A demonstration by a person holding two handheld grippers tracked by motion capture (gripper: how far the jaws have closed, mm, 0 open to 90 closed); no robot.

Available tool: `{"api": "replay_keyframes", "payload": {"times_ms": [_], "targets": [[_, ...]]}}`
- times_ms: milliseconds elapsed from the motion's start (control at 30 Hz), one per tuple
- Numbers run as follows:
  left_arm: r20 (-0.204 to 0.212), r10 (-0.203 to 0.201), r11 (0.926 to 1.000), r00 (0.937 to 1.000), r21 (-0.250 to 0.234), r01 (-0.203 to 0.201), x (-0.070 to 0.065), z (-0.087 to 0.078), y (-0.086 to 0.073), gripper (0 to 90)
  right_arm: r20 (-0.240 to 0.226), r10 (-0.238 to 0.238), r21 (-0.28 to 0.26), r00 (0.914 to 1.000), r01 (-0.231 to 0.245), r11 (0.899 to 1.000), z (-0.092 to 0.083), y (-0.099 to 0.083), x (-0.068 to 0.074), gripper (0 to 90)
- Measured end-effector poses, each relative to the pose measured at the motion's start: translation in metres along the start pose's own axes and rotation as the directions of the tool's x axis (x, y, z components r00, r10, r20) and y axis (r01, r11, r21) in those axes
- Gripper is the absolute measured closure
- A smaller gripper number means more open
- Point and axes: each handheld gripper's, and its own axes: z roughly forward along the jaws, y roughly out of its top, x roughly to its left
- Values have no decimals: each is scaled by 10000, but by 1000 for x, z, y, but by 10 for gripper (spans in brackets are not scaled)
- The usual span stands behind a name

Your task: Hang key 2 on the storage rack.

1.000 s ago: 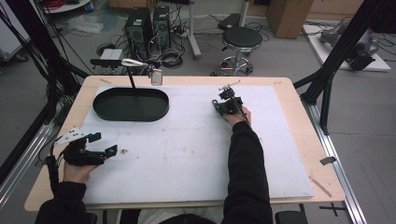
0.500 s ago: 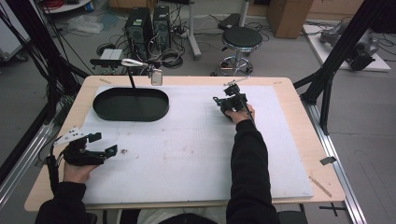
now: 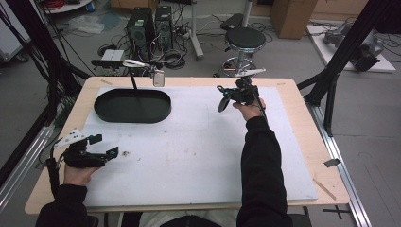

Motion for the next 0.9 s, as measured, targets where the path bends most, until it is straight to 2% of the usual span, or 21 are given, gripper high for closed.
{"api": "replay_keyframes", "payload": {"times_ms": [500,667,900], "targets": [[18,-6,10000,10000,0,6,0,0,0,17,-386,-257,-899,9989,222,9957,-20,15,14,856],[20,10,10000,10000,-2,-10,0,0,0,18,-393,-771,-1002,9962,729,9923,-21,28,27,855],[-5,26,10000,10000,-9,-26,0,0,0,17,-774,-1190,-1141,9899,1098,9874,-15,42,44,855]]}}
